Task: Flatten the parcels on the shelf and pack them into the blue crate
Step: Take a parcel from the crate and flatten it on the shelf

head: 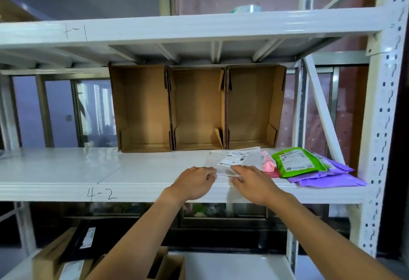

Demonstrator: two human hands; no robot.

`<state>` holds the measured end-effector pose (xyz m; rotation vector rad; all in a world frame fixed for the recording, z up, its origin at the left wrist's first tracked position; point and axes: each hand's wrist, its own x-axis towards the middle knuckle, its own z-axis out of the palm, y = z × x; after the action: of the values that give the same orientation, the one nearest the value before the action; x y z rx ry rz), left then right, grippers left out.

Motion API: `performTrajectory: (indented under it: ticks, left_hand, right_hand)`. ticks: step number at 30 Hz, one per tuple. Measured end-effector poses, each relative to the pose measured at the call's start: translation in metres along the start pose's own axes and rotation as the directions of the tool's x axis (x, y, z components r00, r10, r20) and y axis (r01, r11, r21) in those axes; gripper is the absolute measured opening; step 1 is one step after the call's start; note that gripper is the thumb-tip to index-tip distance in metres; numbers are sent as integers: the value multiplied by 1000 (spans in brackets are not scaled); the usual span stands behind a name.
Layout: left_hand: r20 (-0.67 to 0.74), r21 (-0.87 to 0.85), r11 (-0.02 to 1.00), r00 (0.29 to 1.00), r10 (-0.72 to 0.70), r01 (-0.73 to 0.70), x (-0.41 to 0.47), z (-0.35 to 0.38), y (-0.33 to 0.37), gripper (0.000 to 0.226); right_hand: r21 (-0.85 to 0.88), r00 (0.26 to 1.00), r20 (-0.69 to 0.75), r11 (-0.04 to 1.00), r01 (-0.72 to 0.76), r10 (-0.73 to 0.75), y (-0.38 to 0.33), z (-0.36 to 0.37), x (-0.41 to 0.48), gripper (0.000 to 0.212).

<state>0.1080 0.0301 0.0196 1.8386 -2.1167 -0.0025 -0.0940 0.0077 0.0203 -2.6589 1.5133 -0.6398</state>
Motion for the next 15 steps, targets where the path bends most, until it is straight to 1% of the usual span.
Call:
performTrajectory:
  ticks: [6, 11, 13, 15]
  left_hand:
    - [-15, 11, 999, 999, -31, 31, -10, -6, -18, 46]
    - [-86, 82, 996, 996, -30, 37, -25, -15, -37, 45]
    - [-72, 96, 994, 997, -42, 49, -30, -16, -41, 43]
    - [-80, 153, 987, 996, -32, 44, -38, -26, -50, 41]
  right_hand:
    - [42, 997, 79, 999, 12, -15, -14, 3, 12, 47]
    - [74, 993, 103, 996, 45, -52, -37, 6, 14, 46]
    - [118, 991, 122, 992, 48, -62, -41, 9, 14, 44]
    - [168, 993, 100, 985, 43, -61, -50, 10, 18, 42]
